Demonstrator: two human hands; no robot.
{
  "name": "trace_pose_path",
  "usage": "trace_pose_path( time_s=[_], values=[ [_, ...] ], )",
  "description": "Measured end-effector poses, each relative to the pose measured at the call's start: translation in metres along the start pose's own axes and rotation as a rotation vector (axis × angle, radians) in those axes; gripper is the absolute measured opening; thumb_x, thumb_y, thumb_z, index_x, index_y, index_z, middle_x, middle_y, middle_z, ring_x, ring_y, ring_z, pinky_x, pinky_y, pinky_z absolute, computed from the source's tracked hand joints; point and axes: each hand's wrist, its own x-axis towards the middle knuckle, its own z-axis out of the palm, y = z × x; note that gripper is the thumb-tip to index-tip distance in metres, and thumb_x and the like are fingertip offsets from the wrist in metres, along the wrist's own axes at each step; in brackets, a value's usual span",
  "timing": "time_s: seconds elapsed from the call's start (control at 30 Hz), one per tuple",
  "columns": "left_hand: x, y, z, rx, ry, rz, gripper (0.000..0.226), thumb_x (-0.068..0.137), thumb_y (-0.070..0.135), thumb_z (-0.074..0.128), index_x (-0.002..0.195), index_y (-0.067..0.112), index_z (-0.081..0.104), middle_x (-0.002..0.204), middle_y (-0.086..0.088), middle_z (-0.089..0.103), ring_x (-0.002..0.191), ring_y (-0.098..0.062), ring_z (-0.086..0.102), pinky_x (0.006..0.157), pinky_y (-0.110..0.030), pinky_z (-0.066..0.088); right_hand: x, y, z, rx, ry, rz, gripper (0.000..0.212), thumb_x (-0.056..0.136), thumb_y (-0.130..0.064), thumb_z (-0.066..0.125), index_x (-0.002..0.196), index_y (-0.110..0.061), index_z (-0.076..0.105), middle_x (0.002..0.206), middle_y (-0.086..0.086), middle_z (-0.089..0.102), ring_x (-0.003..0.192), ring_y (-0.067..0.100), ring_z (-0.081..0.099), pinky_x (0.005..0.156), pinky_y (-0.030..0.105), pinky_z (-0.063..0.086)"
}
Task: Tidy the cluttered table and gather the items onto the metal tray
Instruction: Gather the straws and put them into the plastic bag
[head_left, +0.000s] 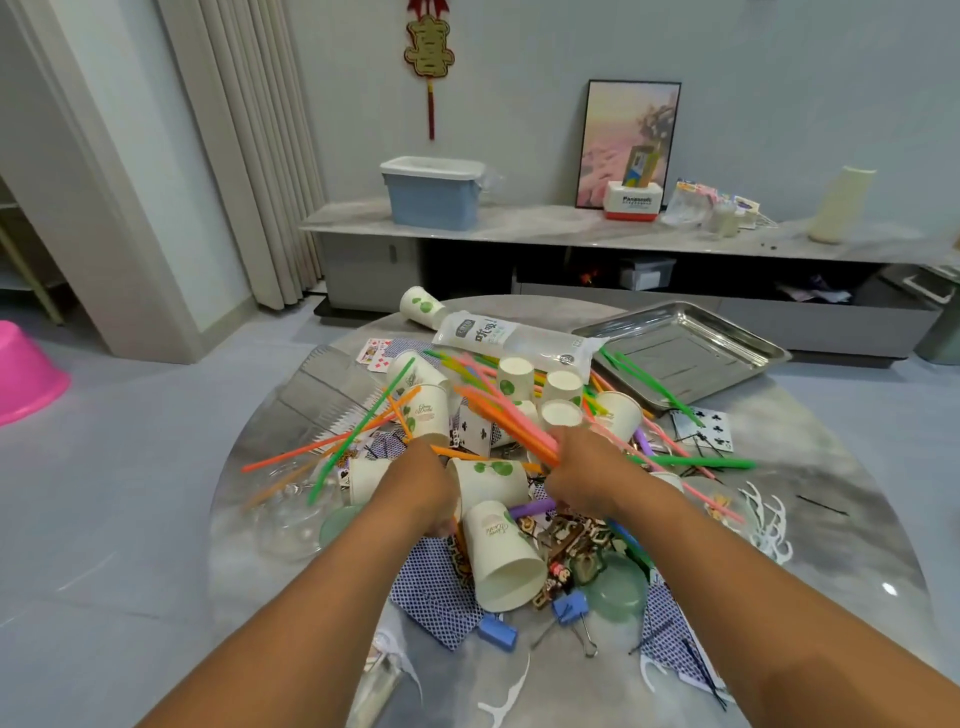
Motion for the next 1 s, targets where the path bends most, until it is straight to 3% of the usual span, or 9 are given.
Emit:
trace_pose_path(
  time_s=[0.13,0.23,0.33,0.47,0.63,0.87,0.93,1.0],
  values=[
    [0.013,-0.009,0.007,-0.077,0.064,-0.008,0.025,0.089,0.012,0.064,0.100,0.016,0.042,0.097,-0.019,0.070,0.093,-0.042,0.071,0.082,-0.054,0.060,0.016,-0.002,0.010,-0.176,-0.129,-0.094,0.026,0.082,-0.017,0.071,0.105,-0.021,0.059,0.083,0.000,0.059,0.069,0.013,0.054,0.053,0.026,0.038],
    [0.021,-0.017,0.016,-0.172,0.122,0.020,0.021,0.094,0.022,0.055,0.085,0.025,0.036,0.099,-0.020,0.068,0.095,-0.045,0.070,0.087,-0.057,0.058,0.026,0.001,0.019,-0.177,-0.148,-0.141,0.030,0.081,-0.019,0.075,0.105,-0.020,0.058,0.087,-0.001,0.058,0.080,0.019,0.059,0.061,0.029,0.044],
    [0.025,-0.022,0.021,-0.205,0.158,0.027,0.017,0.095,0.023,0.049,0.085,0.024,0.035,0.096,-0.019,0.068,0.091,-0.045,0.069,0.084,-0.057,0.058,0.031,0.005,0.026,-0.179,-0.140,-0.153,0.033,0.079,-0.016,0.074,0.105,-0.021,0.055,0.094,0.001,0.059,0.086,0.023,0.061,0.071,0.035,0.052],
    [0.025,-0.018,0.013,-0.211,0.192,0.049,0.017,0.093,0.014,0.051,0.090,0.024,0.037,0.097,-0.021,0.070,0.089,-0.045,0.069,0.082,-0.056,0.059,0.030,0.009,0.027,-0.159,-0.100,-0.165,0.045,0.080,-0.042,0.080,0.111,-0.025,0.050,0.102,0.000,0.061,0.091,0.023,0.060,0.078,0.041,0.053],
    [0.020,-0.013,0.000,-0.181,0.244,0.098,0.019,0.091,0.010,0.055,0.103,0.019,0.043,0.097,-0.016,0.069,0.088,-0.042,0.070,0.080,-0.053,0.059,0.027,0.011,0.021,-0.208,0.022,-0.128,0.044,0.085,-0.022,0.069,0.121,-0.028,0.045,0.101,-0.001,0.057,0.089,0.024,0.057,0.068,0.035,0.045],
    [0.011,0.000,-0.019,-0.068,0.354,0.194,0.010,0.093,0.020,0.060,0.102,0.021,0.058,0.094,-0.006,0.070,0.085,-0.031,0.068,0.075,-0.038,0.054,0.019,0.001,-0.014,0.015,0.146,-0.041,0.018,0.081,-0.023,0.073,0.096,-0.022,0.063,0.084,0.003,0.066,0.076,0.025,0.065,0.069,0.040,0.057],
    [0.007,0.003,-0.025,-0.085,0.367,0.233,0.003,0.095,0.024,0.059,0.096,0.023,0.062,0.094,-0.005,0.073,0.087,-0.030,0.068,0.080,-0.041,0.055,0.015,-0.001,-0.023,0.055,0.190,-0.021,0.015,0.081,-0.021,0.071,0.095,-0.021,0.066,0.082,0.006,0.069,0.073,0.028,0.068,0.069,0.044,0.060],
    [0.003,0.008,-0.026,-0.122,0.372,0.282,0.014,0.098,0.028,0.057,0.084,0.028,0.057,0.092,-0.001,0.074,0.089,-0.026,0.068,0.083,-0.042,0.055,0.011,-0.002,-0.030,0.178,0.250,-0.010,0.011,0.081,-0.019,0.072,0.091,-0.021,0.067,0.075,0.006,0.069,0.063,0.026,0.068,0.061,0.044,0.061]
  ],
)
